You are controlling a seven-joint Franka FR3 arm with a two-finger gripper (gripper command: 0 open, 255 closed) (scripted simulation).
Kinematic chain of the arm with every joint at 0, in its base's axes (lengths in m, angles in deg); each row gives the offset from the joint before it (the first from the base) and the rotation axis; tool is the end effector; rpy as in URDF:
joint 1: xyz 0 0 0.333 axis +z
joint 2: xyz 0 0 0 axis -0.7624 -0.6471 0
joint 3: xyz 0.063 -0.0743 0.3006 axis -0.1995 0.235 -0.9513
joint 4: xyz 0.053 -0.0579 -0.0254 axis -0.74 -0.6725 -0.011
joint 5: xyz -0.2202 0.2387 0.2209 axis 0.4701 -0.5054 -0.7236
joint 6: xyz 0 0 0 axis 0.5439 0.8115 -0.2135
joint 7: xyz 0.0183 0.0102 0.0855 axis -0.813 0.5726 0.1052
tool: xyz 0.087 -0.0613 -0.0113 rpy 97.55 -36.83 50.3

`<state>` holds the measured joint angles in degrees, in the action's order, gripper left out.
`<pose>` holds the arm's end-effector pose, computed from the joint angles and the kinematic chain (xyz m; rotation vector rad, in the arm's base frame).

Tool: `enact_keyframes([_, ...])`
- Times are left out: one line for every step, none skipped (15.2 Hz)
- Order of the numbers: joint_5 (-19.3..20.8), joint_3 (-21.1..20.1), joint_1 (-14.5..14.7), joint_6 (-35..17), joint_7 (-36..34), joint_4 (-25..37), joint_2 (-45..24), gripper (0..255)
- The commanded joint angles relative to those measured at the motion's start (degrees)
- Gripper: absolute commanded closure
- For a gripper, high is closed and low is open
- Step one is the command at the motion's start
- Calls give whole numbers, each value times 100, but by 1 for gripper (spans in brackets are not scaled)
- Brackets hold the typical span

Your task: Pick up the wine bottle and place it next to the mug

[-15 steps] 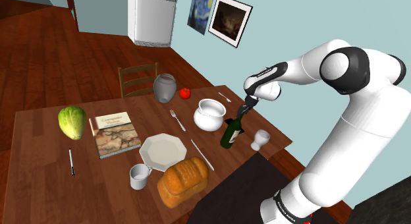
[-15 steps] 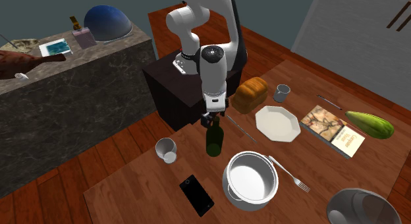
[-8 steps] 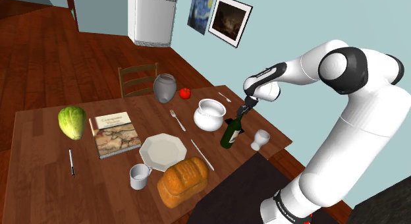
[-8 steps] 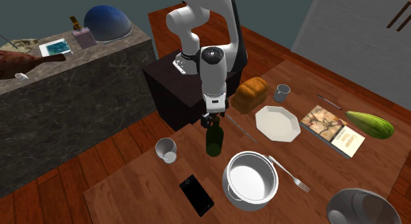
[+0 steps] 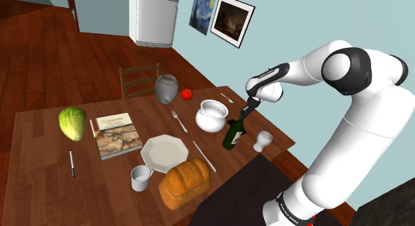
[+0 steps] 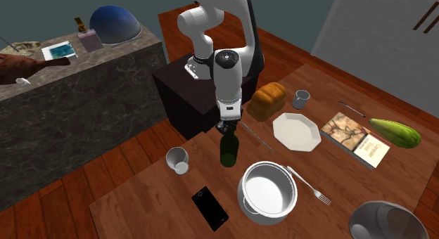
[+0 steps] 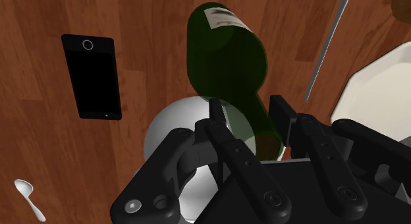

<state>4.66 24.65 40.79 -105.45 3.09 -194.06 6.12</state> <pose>0.4496 -0.2815 0.2674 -3.1307 -0.0269 -0.1487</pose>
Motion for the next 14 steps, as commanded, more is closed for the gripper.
enact_keyframes([0, 0, 0, 0, 0, -1, -1, 255])
enact_keyframes([-2, -1, -1, -2, 2, -1, -3, 255])
enact_keyframes([61, 24, 15, 63, -46, 5, 65, 255])
enact_keyframes([121, 46, 30, 130, -91, 13, 131, 255])
enact_keyframes([182, 67, 44, 196, -137, 22, 197, 255])
enact_keyframes([240, 86, 56, 264, -181, 33, 263, 255])
enact_keyframes([298, 104, 68, 332, -225, 45, 327, 255])
enact_keyframes([354, 119, 77, 400, -267, 58, 390, 255])
enact_keyframes([409, 134, 86, 469, -309, 73, 453, 255])
enact_keyframes([462, 146, 94, 539, -349, 89, 514, 255])
enact_keyframes([513, 157, 101, 609, -388, 107, 575, 255])
enact_keyframes([563, 167, 107, 680, -426, 126, 634, 255])
enact_keyframes([611, 175, 112, 751, -463, 147, 693, 255])
enact_keyframes([657, 182, 116, 823, -499, 169, 750, 255])
